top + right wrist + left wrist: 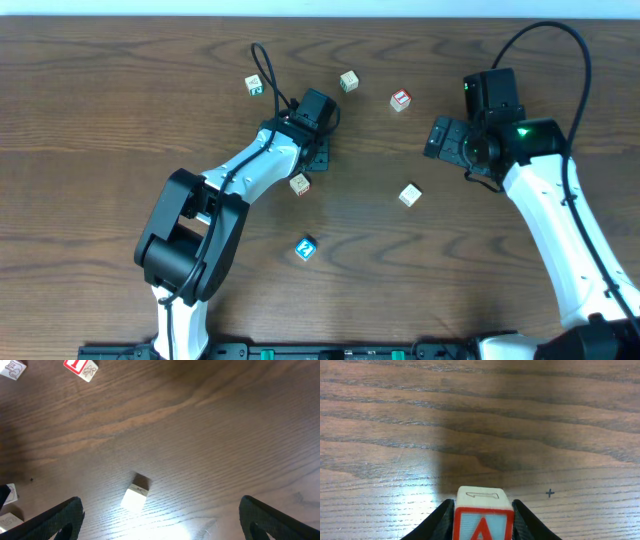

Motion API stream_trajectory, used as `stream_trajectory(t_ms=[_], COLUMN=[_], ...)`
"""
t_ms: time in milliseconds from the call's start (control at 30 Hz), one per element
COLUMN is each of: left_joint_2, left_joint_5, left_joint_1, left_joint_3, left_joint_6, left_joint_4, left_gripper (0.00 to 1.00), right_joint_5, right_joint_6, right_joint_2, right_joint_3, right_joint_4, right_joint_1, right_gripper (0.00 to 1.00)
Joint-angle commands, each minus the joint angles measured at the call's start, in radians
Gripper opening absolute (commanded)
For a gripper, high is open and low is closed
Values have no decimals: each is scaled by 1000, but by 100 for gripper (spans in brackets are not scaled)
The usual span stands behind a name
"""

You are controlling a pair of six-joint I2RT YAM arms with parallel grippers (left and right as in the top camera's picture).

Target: Spell out Ai2

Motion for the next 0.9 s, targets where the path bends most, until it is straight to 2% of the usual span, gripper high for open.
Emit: stream_trajectory(t_ms=[0,100,367,500,600,867], left_joint_2=[-6,1,-5,-37,-91,-320], left_joint_5=[-24,-25,-27,-38,-100,-277], left_joint_1=[-2,-2,0,0,0,0], left_joint_3=[4,4,18,51,89,180], left_joint_6=[-2,-2,8,34,43,167], left_joint_4=[7,11,46,19,-37,-190], left_gripper=[40,41,59,74,95,96], right_joint_5=[3,3,4,4,2,-34], right_joint_6=[-14,-15,-14,33,124,382], right_joint_2=[-8,-8,-9,-9,-9,-8], right_joint_3=[17,17,17,17,23,56], right_joint_4=[-6,-16,-18,-18,-24,13], right_joint_1=[-5,-5,-5,-4,-4,-3], right_gripper=[99,99,99,99,99,99])
